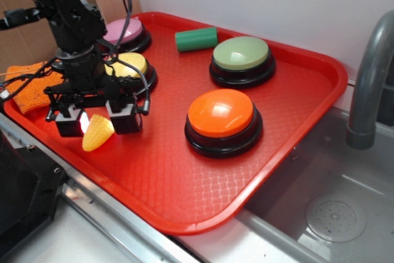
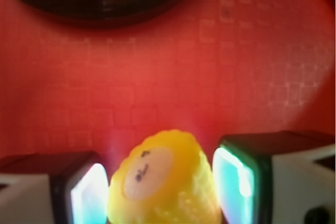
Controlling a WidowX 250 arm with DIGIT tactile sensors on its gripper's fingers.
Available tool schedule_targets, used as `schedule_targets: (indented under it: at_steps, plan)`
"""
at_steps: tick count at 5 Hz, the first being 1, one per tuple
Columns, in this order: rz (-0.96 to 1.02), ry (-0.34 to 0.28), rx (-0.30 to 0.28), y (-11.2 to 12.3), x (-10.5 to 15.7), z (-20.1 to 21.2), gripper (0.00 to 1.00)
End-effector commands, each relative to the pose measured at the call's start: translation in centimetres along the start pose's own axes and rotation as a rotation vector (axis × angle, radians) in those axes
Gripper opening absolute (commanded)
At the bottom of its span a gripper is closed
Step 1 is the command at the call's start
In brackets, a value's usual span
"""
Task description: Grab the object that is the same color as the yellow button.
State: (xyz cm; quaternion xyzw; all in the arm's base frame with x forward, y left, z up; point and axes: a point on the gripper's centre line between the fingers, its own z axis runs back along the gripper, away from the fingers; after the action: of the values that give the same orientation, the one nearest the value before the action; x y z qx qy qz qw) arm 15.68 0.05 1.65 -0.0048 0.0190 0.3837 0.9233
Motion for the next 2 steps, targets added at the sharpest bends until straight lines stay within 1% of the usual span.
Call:
schedule_targets:
  at_steps: [1, 2]
  plan:
    - [-0.257, -0.079, -0.041, -1.0, 0.7, 6.1, 0.00]
    - [-0.458, -0.127, -0.070, -0.7, 1.2, 10.6, 0.00]
